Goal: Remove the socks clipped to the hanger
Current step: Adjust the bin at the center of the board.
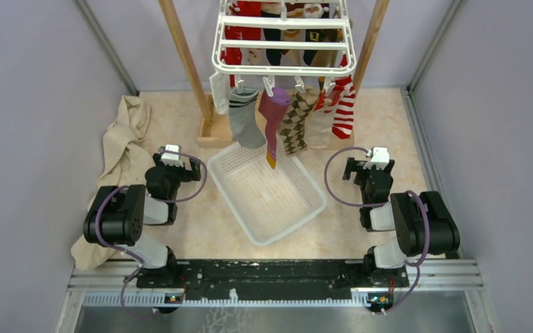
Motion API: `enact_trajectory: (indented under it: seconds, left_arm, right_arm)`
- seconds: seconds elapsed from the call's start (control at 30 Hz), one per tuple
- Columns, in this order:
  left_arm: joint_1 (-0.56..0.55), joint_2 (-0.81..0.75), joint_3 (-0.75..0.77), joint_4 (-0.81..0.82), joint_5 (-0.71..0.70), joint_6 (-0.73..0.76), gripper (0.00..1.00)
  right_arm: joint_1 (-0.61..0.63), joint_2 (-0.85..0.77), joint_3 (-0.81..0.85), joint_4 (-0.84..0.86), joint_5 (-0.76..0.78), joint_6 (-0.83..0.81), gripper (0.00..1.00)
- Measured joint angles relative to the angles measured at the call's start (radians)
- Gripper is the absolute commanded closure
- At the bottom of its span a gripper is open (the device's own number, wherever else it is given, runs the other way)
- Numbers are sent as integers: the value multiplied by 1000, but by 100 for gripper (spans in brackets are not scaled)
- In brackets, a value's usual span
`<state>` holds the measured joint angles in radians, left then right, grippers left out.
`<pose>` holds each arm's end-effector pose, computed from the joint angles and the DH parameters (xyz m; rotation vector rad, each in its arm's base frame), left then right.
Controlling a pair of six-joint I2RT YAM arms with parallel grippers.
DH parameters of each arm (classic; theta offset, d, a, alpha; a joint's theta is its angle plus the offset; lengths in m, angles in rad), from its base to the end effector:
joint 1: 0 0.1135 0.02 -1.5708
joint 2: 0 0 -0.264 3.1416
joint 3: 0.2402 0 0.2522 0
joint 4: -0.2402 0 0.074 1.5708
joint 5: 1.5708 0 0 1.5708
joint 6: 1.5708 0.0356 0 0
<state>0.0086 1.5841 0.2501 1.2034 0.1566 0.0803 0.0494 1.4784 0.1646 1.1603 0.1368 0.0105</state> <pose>0.2476 -0.0034 0.1392 0.1775 1.6909 -0.0668 0.2239 0.0062 0.1380 0.0676 1.7221 -0.0737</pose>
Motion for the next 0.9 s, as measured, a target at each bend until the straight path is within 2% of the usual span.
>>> enact_trajectory:
  seconds: [0.53, 0.63, 0.73, 0.9]
  left_arm:
    - [0, -3, -2, 4, 0, 0, 1]
    - [-3, -56, -21, -9, 3, 3, 1]
    - [-50, -185, -20, -96, 22, 29, 1]
    - [-131, -336, 12, -235, 61, 67, 1]
  right_arm:
    - [0, 0, 0, 3, -1, 0, 2]
    - [0, -7, -5, 20, -12, -8, 2]
    - [3, -100, -36, -5, -38, -26, 2]
    - [14, -375, -15, -203, -77, -25, 2]
